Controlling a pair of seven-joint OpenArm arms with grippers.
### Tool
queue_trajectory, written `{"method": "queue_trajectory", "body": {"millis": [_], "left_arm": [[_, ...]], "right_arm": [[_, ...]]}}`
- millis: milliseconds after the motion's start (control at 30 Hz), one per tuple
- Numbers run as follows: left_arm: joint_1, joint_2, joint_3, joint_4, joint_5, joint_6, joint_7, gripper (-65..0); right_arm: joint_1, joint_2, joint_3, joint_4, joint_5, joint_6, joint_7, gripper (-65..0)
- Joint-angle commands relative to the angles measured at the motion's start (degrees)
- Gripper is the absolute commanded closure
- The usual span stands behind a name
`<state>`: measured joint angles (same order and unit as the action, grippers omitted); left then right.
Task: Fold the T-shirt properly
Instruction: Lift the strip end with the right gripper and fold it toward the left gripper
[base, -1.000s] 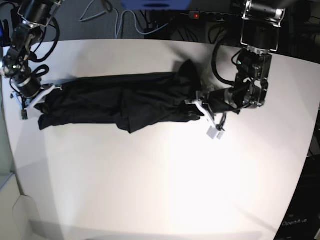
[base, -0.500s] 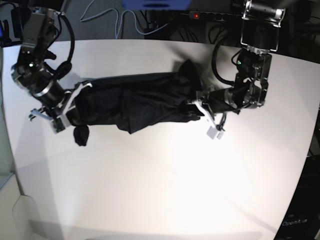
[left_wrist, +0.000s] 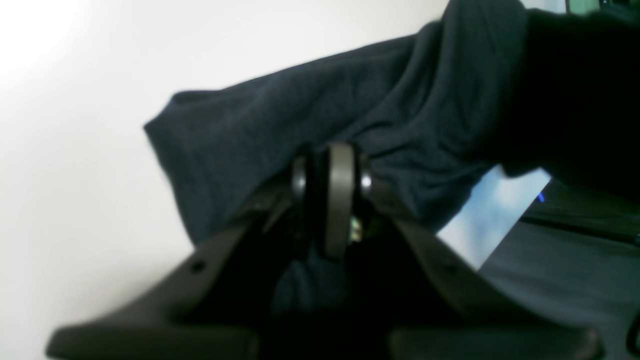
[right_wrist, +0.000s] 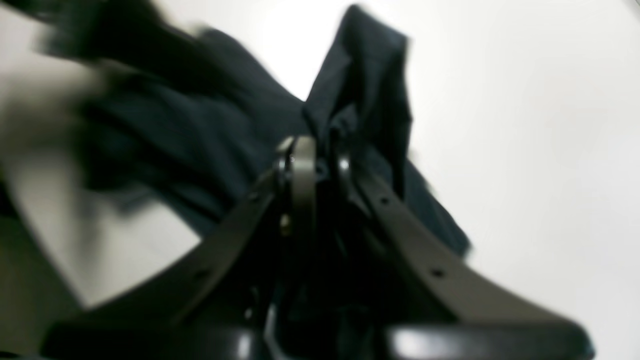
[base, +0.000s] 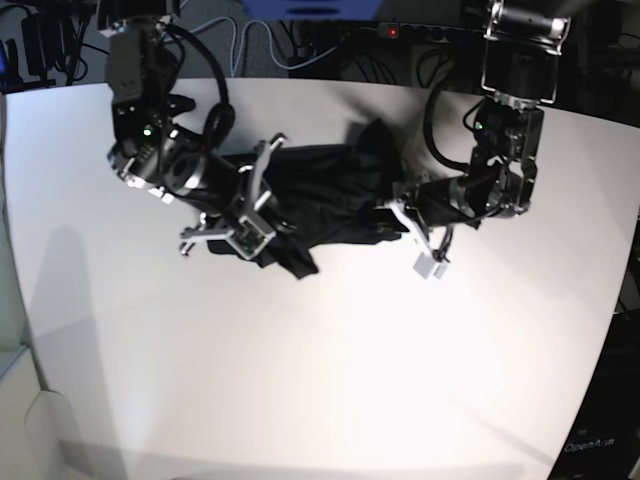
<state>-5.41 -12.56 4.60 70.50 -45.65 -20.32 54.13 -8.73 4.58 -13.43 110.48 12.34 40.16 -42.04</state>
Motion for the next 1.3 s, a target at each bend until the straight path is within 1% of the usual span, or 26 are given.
{"method": "queue_trajectory", "body": {"millis": [0, 67, 100, 167, 333, 500, 567, 667, 833, 1000, 1100, 1267], "left_arm": [[-0.17, -0.76, -0.07, -0.13, 4.02, 1.81, 1.65, -5.8], [-0.17, -0.76, -0.07, -0.04, 4.02, 1.81, 1.65, -5.8], [-0.26, -0.76, -0.07, -0.04, 4.02, 1.81, 1.65, -5.8], [-0.35, -0.76, -0.07, -0.04, 3.93, 1.81, 1.74, -5.8], [-2.81, -0.76, -0.07, -0.04, 3.58, 1.81, 2.18, -5.8], [-3.69, -1.38, -2.27, -0.04, -4.33, 1.9, 2.27, -5.8], [-3.95, -1.47, -2.89, -0.04, -5.91, 1.9, 2.27, -5.8], [-4.13, -1.47, -2.8, -0.04, -6.09, 1.9, 2.27, -5.8], [-4.3, -0.94, -2.71, 0.05, -6.44, 1.9, 2.27, -5.8], [-4.3, -0.94, -2.71, 0.05, -6.53, 1.9, 2.27, -5.8], [-4.3, -0.85, -2.71, 0.05, -6.53, 1.9, 2.27, -5.8], [-4.22, -0.94, -2.97, 0.05, -6.53, 1.81, 2.27, -5.8]], "right_arm": [[1.39, -0.49, -1.12, 1.04, 0.8, -0.16, 1.29, -0.7], [1.74, -1.37, -2.88, 1.04, 0.8, -1.17, 1.29, -0.7], [1.92, -1.46, -3.76, 1.04, 0.8, -2.32, 1.29, -0.7], [2.01, -1.37, -4.99, 1.04, 0.8, -3.37, 1.29, -0.6], [1.92, -1.37, -5.16, 0.95, 0.8, -3.37, 1.29, -0.6], [1.57, -1.37, -5.16, 0.95, 0.8, -3.37, 1.29, -0.6], [1.48, -1.63, -5.16, 0.95, 0.8, -3.37, 1.29, -0.6], [1.48, -1.72, -5.69, 0.95, 0.98, -3.37, 1.29, -0.6], [2.01, -1.99, -8.85, 0.95, 0.98, -3.37, 1.29, -0.6], [2.27, -4.71, -11.84, -0.28, 0.8, -3.37, 1.29, -0.6], [3.94, -6.38, -13.6, -2.56, 0.8, -3.37, 1.29, -0.4], [5.35, -6.91, -14.13, -4.59, 0.8, -3.37, 1.65, -0.4]]}}
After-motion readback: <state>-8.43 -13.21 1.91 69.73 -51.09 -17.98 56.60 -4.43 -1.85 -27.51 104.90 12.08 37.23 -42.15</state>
